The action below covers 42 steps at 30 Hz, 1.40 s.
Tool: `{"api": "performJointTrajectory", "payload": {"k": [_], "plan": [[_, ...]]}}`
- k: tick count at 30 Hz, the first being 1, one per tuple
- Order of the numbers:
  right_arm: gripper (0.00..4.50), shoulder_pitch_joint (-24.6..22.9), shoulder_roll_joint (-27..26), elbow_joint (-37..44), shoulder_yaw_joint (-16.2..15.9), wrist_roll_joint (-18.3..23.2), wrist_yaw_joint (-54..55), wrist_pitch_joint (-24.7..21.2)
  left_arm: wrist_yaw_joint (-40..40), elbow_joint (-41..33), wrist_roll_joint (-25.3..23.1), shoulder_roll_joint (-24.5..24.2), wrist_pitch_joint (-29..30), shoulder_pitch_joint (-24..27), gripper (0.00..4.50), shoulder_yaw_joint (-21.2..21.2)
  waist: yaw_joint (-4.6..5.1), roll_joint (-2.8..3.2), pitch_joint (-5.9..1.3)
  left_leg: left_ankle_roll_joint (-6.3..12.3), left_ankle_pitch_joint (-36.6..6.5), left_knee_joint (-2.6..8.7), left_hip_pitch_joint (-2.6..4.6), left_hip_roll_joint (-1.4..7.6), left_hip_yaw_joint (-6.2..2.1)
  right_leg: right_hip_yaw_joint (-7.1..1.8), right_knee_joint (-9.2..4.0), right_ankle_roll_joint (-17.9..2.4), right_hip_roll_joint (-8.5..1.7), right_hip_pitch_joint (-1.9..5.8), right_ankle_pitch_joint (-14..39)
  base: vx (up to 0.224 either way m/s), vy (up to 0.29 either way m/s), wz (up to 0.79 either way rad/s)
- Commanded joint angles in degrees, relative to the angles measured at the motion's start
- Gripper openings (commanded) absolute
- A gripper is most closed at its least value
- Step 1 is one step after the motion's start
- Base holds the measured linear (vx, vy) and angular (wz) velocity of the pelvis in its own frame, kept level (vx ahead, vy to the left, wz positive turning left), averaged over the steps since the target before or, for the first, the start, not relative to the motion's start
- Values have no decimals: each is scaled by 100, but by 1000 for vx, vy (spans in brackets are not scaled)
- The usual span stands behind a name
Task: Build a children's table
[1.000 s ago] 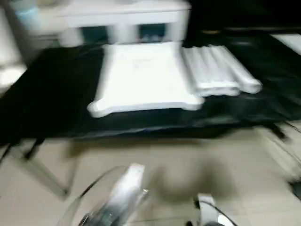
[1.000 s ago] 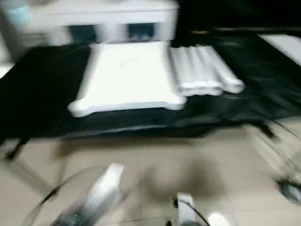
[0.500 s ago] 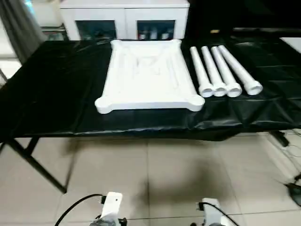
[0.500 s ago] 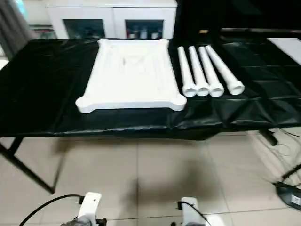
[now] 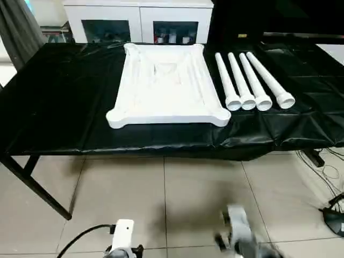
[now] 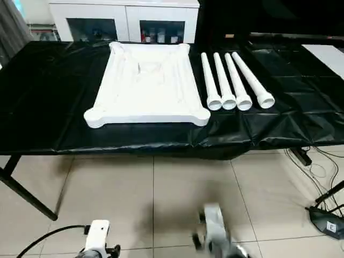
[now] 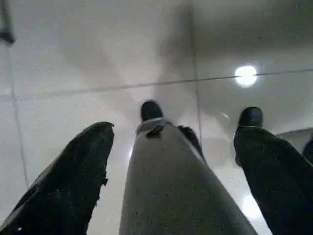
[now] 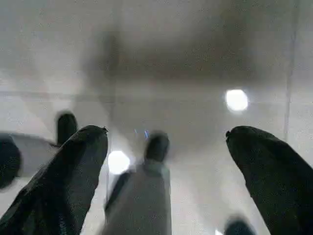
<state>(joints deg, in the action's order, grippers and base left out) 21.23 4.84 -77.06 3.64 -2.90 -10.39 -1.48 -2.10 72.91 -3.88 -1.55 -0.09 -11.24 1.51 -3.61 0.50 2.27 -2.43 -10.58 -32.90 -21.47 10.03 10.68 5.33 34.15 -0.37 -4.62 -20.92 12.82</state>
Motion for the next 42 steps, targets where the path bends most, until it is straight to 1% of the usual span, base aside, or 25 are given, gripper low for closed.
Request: {"api": "performJointTrajectory", "payload": {"k": [1, 2, 3, 7, 10, 11, 13, 14, 15, 16, 18, 19, 21, 23, 25, 27, 28, 29, 31, 33, 35, 36, 38, 40, 42], "plan": [[431, 17, 13, 48, -59, -48, -104, 42, -90, -19, -66, -4, -49, 22, 439, -67, -27, -36, -214, 355, -1434, 439, 80, 499, -189, -391, -453, -1217, -611, 130, 786, 0, 0, 0], [431, 92, 60, 304, -393, -225, -901, 327, -636, -343, -152, -226, -510, 150, 439, -220, -46, -37, -228, 401, -1394, 423, 95, 492, -183, -380, -447, -1278, -610, 124, 661, 0, 0, 0], [431, 92, 60, 304, -393, -225, -901, 327, -636, -343, -152, -226, -510, 150, 439, -220, -60, -52, -223, 450, -1350, 419, 57, 510, -186, -392, -438, -1272, -647, 149, 548, 0, 0, 0], [431, -45, 121, 730, -604, -259, -1539, 665, -1439, -805, -94, -615, -952, 320, 439, -312, -91, -32, -242, 543, -1101, 410, 92, 531, -162, -375, -329, -1461, -596, 144, -92, 0, 0, 0], [431, -215, 187, 1101, -677, -192, -1963, 903, -1827, -1051, -108, -759, -1351, 516, 439, -422, -154, -29, -230, 524, -1224, 418, 106, 544, -152, -383, -339, -1469, -615, 157, -3, 0, 0, 0], [431, -566, 341, 2059, -688, 140, -2483, 884, -2108, -1407, 35, -897, -1643, 707, 439, -372, -189, -6, -223, 513, -1346, 429, 115, 554, -141, -386, -349, -1390, -598, 164, 84, 0, 0, 0], [431, -714, 407, 2480, -686, 283, -2689, 835, -2203, -1505, 105, -935, -1731, 755, 439, -326, -184, -33, -222, 455, -1469, 446, 129, 553, -123, -387, -346, -1345, -574, 144, 236, 0, 0, 0], [431, -992, 497, 3294, -683, 595, -2971, 621, -2369, -1813, 231, -1008, -1819, 866, 439, -277, -216, 46, -228, 420, -1528, 448, 138, 552, -131, -393, -362, -1321, -585, 147, 309, 0, 0, 0], [431, -992, 497, 3294, -683, 595, -2971, 621, -2369, -1813, 231, -1008, -1819, 866, 439, -277, -227, -10, -216, 399, -1616, 459, 136, 590, -135, -415, -368, -1233, -594, 146, 288, 0, 0, 0], [431, -1438, 645, 4739, -652, 1139, -3357, 114, -2684, -2839, 532, -1124, -1761, 1250, 439, -244, -244, 23, -211, 371, -1631, 478, 123, 564, -146, -404, -374, -1215, -577, 166, 324, 0, 0, 0], [431, -1805, 843, 6290, -568, 1818, -3578, -694, -3012, -4566, 1004, -1269, -1277, 1876, 439, -264, -260, -28, -198, 437, -1644, 491, 97, 604, -155, -414, -341, -1193, -577, 184, 194, 0, 0, 0], [431, -1811, 847, 6318, -566, 1831, -3581, -712, -3017, -4599, 1013, -1272, -1266, 1887, 439, -265, -281, 9, -185, 445, -1731, 515, 101, 629, -166, -417, -334, -1214, -576, 176, 279, 0, 0, 0], [431, -2007, 1005, 7486, -468, 2421, -3574, -1506, -3188, -6022, 1409, -1438, -772, 2370, 439, -286, -251, 63, -135, 280, -2112, 530, 131, 563, -124, -425, -405, -1163, -519, 107, 1029, 0, 0, 0], [431, -1982, 1116, 8489, -197, 3396, -3263, -2405, -3146, -7397, 1843, -1603, -228, 2664, 439, -275, -256, 29, -112, 73, -2328, 553, 157, 550, -178, -475, -472, -982, -550, 88, 1802, 0, 0, 0], [431, -1767, 991, 8927, 60, 3752, -2738, -2547, -2873, -8112, 2031, -1564, 77, 2598, 439, -202, -222, 12, -106, -24, -2306, 530, 181, 485, -150, -465, -534, -784, -495, 25, 2106, 0, 0, 0], [431, -1620, 866, 9047, 186, 3755, -2430, -2470, -2693, -8338, 2078, -1509, 192, 2491, 439, -149, -202, 14, -114, -195, -2306, 517, 216, 456, -143, -465, -551, -696, -492, -28, 2285, 0, 0, 0], [431, -1074, 384, 8856, 569, 3127, -1468, -2072, -1834, -8392, 1508, -1094, 136, 1860, 439, 157, -167, -41, -100, -238, -2276, 534, 188, 460, -136, -463, -557, -648, -479, -29, 2351, 0, 0, 0], [431, -940, 327, 8654, 603, 2703, -1226, -2066, -1569, -8281, 1251, -972, 159, 1621, 439, 235, -172, -34, -146, -367, -2019, 505, 226, 426, -136, -459, -551, -511, -477, -44, 2300, 0, 0, 0], [431, -866, 408, 8198, 370, 1652, -876, -1746, -879, -8070, 878, -673, 353, 1166, 439, 348, -142, -54, -144, -481, -1807, 513, 166, 407, -141, -448, -512, -381, -442, 1, 2060, 0, 0, 0], [431, -946, 459, 7992, 157, 1258, -417, -1678, -603, -8032, 782, -712, 1244, 991, 439, 218, -142, -55, -184, -554, -1693, 489, 188, 387, -138, -449, -473, -333, -428, 11, 1700, 0, 0, 0], [431, -994, 435, 7973, 39, 1301, -71, -1925, -535, -7993, 631, -803, 1252, 940, 439, 87, -97, -71, -238, -462, -1433, 473, 103, 352, -169, -438, -407, -350, -399, 95, 1142, 0, 0, 0], [431, -1018, 404, 7985, 16, 1327, 114, -1982, -439, -7958, 405, -867, 1142, 903, 439, 16, -88, -75, -312, -365, -923, 416, 57, 336, -198, -438, -292, -380, -362, 162, 265, 54, 15, -15], [431, -1059, 384, 7958, -42, 1328, 350, -2114, -140, -7964, 187, -825, 1050, 828, 439, 13, -71, -58, -392, -65, 35, 272, 58, 289, -176, -444, -144, -593, -306, 160, -1528, 66, 14, -13], [431, -1079, 333, 7830, -57, 1227, 417, -2200, 36, -7971, 227, -664, 1086, 781, 439, 142, -55, -65, -364, 155, 105, 243, 34, 274, -135, -443, -137, -843, -300, 136, -1906, 0, 0, 0], [431, -1097, 363, 7722, -117, 966, 476, -2273, 32, -7933, 71, -643, 1134, 784, 439, 120, -57, -76, -345, 240, -229, 263, 41, 295, -123, -444, -174, -993, -332, 146, -1441, 0, 0, 0]]}}
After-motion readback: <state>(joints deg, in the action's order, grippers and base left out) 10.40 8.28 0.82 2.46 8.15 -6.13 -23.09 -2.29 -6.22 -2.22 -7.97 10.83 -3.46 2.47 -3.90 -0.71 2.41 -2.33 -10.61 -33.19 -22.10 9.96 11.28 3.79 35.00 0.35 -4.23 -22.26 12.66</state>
